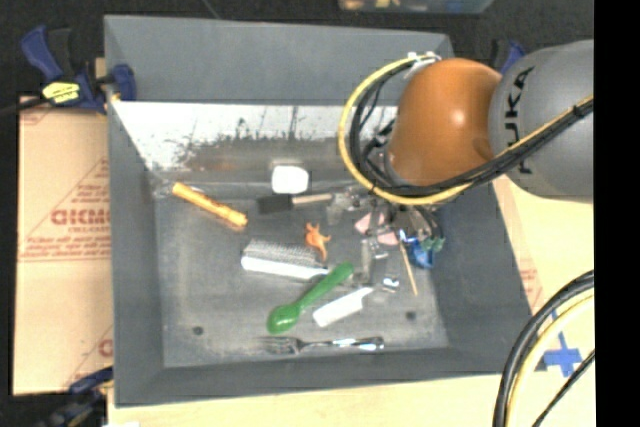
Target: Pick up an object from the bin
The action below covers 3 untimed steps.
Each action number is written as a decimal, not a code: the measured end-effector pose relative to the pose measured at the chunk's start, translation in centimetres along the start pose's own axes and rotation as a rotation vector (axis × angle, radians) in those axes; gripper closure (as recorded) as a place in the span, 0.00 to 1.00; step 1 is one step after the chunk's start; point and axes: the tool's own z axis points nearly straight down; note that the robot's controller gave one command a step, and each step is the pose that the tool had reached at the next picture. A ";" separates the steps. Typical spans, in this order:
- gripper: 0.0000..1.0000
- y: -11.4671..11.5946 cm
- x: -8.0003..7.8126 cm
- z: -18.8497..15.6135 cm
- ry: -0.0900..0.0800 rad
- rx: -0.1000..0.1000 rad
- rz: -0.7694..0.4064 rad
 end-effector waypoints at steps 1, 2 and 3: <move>0.00 0.1 2.4 9.3 0.016 -0.003 0.043; 0.00 6.6 0.4 9.3 -0.013 0.000 -0.117; 1.00 0.0 2.1 9.2 0.008 0.000 0.040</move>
Offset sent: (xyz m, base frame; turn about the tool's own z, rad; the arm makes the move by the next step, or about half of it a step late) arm -0.0153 0.0625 -0.0946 -0.1170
